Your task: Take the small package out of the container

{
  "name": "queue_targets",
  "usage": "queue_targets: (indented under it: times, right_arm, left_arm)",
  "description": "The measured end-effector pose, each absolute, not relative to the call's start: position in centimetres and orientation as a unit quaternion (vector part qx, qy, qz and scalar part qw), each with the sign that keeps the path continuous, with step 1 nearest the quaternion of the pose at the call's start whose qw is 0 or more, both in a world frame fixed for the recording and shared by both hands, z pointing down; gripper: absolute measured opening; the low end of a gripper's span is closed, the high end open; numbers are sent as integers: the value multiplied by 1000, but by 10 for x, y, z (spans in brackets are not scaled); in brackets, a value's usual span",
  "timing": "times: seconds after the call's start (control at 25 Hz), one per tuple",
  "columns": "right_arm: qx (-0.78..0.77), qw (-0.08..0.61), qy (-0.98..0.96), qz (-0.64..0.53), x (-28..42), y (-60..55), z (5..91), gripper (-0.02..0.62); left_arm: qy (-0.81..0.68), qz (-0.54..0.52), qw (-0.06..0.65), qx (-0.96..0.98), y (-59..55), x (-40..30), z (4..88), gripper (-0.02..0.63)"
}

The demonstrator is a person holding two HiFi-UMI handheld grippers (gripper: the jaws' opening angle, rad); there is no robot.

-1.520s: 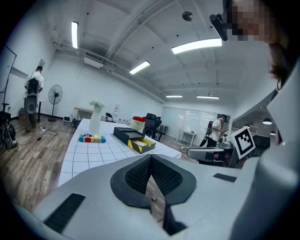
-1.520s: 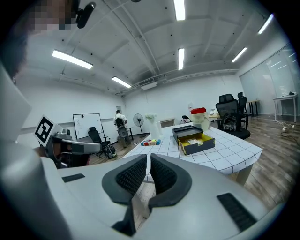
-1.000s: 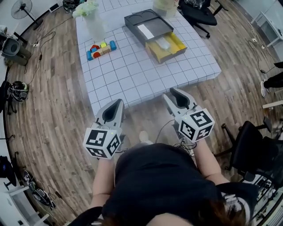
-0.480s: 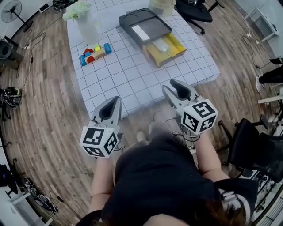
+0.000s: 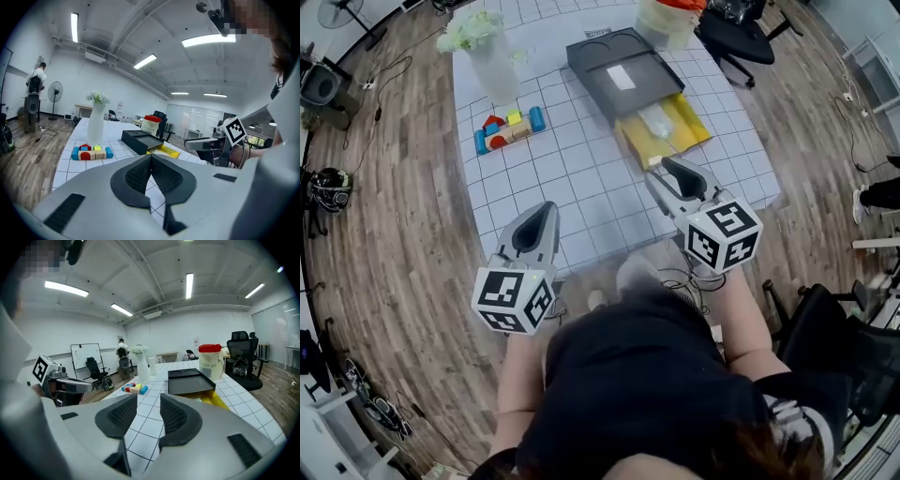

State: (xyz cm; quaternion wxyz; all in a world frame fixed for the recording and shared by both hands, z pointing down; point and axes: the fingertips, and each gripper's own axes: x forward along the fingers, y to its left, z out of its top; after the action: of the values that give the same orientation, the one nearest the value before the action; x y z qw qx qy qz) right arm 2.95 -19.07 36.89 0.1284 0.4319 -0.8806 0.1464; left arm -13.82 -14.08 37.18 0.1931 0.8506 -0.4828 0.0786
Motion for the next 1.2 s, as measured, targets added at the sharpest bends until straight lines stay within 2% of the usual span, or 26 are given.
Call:
queue_targets:
  times: [0.64,1.2]
  right_arm:
    - [376,225,-883,169,75,-300,406,173]
    - [297,358,-875,137,77,-339,457,183]
  left_arm:
    - [-502,102,225,829,-244,-82,393,26]
    - [-513,127,253,810,-294,-61,422,26]
